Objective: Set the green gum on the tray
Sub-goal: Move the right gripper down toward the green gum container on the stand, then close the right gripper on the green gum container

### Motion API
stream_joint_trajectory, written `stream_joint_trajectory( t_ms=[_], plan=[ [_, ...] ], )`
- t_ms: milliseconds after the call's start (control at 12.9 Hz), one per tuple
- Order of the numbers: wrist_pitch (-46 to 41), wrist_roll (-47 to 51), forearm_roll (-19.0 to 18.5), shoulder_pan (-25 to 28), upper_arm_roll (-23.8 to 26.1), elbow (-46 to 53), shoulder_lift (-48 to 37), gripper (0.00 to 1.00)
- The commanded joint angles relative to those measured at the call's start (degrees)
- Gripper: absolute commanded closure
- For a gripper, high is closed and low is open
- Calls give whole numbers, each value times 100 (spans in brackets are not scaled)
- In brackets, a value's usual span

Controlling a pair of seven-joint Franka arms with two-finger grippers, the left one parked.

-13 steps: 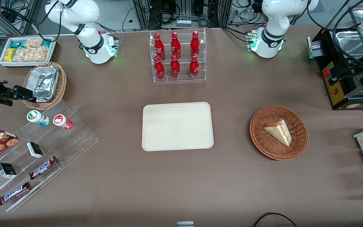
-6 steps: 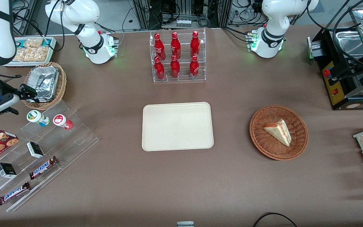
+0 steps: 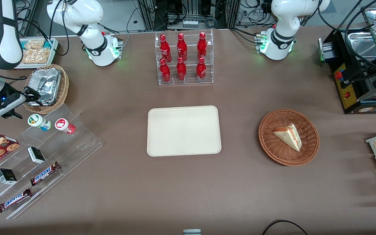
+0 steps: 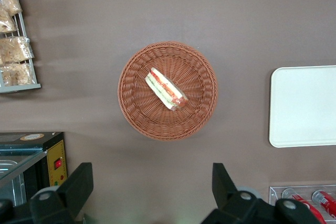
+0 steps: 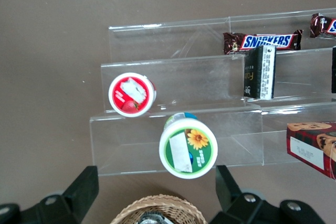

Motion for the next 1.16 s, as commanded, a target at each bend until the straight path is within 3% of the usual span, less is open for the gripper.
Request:
stream_joint_trajectory(
  t_ms=[0,1085],
  plan=[
    [432,-169,-50,21,-129,-145,126,0],
    [1031,-169,-42,109,-111,-128,636,0]
  ],
)
